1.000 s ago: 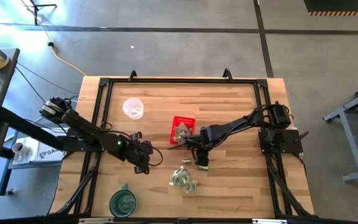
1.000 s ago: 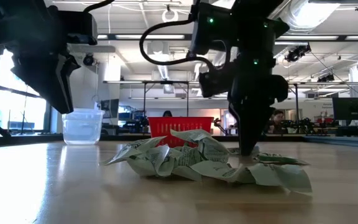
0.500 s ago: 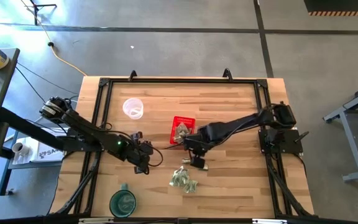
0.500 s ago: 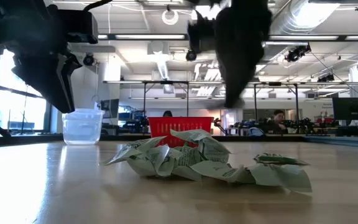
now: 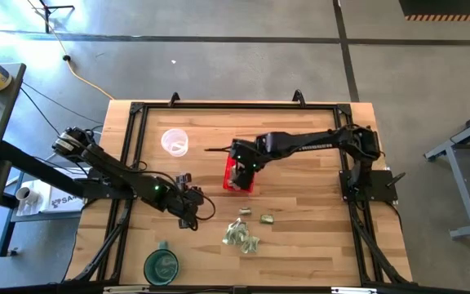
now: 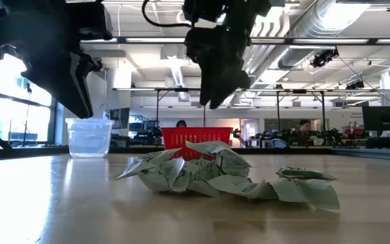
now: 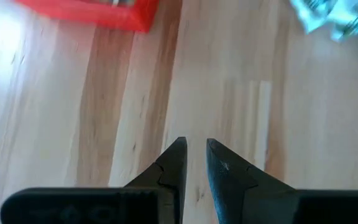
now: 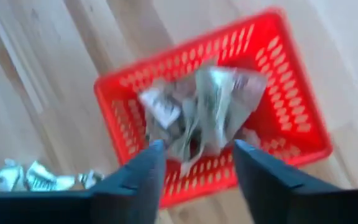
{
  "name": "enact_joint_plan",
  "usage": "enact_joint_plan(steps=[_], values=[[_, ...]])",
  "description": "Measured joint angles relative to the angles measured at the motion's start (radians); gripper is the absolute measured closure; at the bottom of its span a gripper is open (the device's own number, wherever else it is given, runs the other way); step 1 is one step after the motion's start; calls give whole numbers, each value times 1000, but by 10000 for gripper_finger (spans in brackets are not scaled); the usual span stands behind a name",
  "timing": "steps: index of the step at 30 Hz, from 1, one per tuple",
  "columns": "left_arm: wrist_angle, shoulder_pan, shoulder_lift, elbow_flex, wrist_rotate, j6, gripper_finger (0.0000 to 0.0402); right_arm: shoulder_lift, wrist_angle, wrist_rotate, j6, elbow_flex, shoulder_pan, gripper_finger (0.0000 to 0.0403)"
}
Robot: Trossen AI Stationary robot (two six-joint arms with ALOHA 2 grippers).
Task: Pick and place Stevia / Truvia into bins
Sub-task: Put the truvia packet into the red basket
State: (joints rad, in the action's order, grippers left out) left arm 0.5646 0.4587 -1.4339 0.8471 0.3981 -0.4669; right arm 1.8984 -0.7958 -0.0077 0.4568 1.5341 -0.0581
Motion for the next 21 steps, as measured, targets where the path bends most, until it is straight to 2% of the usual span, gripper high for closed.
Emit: enact_joint_plan(steps=[2,4,7,9,14,18,21], values=[[-44,0,-7,0,1,39,305,-2,-34,4,2,0,23,181],[-101,0,-16,0,1,119,305,-10,-84,59,-20,0,68,147],[-238,0,-52,0,9,271,303,-20,-186,166,-20,0,156,111],[-367,-8,-82,0,8,335,293,-23,-266,201,30,0,213,96],[-562,-64,-169,2,-72,367,223,-42,-386,199,250,-63,336,83],[-585,-129,-235,32,-152,426,162,-98,-390,193,471,-159,432,82],[-590,-171,-278,80,-246,479,137,-148,-385,191,637,-241,495,82]])
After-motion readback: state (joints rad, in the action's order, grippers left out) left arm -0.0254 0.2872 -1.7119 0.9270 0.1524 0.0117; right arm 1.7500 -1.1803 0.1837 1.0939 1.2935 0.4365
